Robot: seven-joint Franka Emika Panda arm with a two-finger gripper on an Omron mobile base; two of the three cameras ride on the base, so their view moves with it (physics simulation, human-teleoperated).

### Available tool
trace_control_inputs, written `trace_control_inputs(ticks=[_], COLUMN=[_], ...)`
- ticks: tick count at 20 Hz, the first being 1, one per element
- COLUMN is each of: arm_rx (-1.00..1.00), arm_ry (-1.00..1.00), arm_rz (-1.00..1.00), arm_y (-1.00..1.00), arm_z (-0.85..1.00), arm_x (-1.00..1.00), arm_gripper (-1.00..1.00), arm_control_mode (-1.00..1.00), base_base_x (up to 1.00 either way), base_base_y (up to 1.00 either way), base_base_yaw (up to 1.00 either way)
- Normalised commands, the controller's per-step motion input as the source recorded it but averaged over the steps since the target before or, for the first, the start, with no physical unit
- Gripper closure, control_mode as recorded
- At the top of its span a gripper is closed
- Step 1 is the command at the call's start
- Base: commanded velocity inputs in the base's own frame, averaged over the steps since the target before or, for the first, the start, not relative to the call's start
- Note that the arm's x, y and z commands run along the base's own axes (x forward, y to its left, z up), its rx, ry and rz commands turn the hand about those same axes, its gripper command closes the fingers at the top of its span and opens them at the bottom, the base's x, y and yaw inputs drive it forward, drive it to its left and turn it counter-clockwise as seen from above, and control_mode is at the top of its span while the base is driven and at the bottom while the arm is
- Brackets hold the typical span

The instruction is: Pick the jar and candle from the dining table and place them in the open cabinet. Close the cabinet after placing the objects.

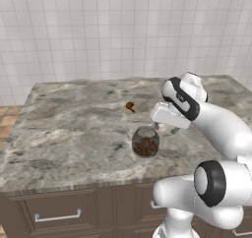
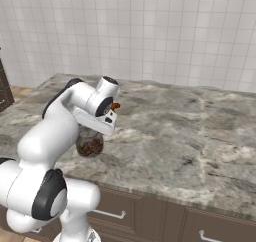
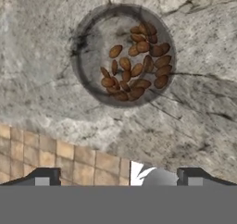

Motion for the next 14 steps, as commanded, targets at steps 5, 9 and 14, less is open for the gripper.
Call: trace_control_inputs(ticks=[5,9,14], arm_rx=[-0.02,-0.03,-0.05], arm_ry=[0.00,0.00,0.00], arm_rz=[-0.13,-0.16,-0.15], arm_y=[0.00,0.00,0.00], arm_z=[-0.10,-0.13,-0.20], arm_x=[0.31,0.24,0.17], arm_gripper=[-1.00,-1.00,-1.00], arm_control_mode=[-1.00,-1.00,-1.00], base_base_x=[0.00,0.00,0.00], base_base_y=[0.00,0.00,0.00], base_base_yaw=[0.00,0.00,0.00])
